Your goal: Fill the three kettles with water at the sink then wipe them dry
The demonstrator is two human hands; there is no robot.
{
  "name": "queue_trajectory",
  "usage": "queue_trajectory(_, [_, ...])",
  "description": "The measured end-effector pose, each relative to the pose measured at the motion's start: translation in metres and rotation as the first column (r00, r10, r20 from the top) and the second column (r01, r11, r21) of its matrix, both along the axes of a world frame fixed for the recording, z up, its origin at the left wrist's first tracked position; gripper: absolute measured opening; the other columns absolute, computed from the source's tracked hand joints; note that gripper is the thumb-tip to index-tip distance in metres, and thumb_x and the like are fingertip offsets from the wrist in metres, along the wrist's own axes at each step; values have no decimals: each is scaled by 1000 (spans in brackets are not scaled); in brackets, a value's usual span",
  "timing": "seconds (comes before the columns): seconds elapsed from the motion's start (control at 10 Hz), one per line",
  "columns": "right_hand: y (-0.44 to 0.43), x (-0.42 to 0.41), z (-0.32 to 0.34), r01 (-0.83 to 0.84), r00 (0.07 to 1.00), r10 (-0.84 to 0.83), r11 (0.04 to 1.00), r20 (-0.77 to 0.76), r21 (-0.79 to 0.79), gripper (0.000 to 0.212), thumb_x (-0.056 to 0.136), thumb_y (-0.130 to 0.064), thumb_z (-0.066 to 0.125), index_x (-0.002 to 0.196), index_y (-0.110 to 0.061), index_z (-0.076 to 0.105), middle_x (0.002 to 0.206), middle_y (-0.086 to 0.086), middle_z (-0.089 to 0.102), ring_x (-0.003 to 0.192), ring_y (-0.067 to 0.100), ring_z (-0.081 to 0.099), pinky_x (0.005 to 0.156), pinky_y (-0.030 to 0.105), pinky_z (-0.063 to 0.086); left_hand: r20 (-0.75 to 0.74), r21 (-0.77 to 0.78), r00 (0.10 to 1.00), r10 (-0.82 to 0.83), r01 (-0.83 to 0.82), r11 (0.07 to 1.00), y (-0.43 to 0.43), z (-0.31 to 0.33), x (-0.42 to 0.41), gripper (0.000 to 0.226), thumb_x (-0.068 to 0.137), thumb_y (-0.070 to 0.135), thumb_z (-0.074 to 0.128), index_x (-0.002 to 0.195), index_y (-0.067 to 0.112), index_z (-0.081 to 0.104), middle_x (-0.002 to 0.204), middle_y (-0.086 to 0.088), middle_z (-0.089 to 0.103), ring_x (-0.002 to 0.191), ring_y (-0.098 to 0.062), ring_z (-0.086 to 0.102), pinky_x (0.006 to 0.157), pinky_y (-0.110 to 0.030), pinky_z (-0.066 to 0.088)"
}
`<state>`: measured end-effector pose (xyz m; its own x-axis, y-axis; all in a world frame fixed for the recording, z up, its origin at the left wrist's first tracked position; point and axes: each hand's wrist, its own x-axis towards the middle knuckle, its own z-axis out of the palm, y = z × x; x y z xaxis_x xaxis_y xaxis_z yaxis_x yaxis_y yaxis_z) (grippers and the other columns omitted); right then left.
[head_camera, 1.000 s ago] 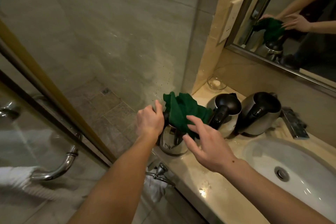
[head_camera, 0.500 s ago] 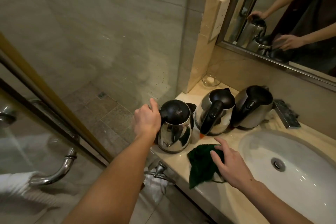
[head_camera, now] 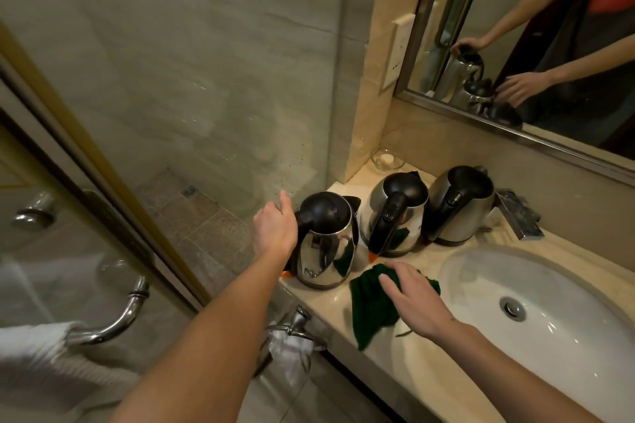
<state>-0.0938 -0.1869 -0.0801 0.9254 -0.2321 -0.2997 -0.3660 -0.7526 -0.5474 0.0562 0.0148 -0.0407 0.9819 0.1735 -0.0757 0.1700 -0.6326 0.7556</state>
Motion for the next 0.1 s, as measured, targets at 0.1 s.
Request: queue_trajectory(0.1, [9,1,20,40,997,-46,995,63,90,46,102,-48,34,140,-23,44,140,-5,48,126,11,44,106,29,36,-25,-74,1000,-5,3,997,5,5,-9,56,103,54,29,111,7,58,109,-7,55,97,-18,53,83,-35,42])
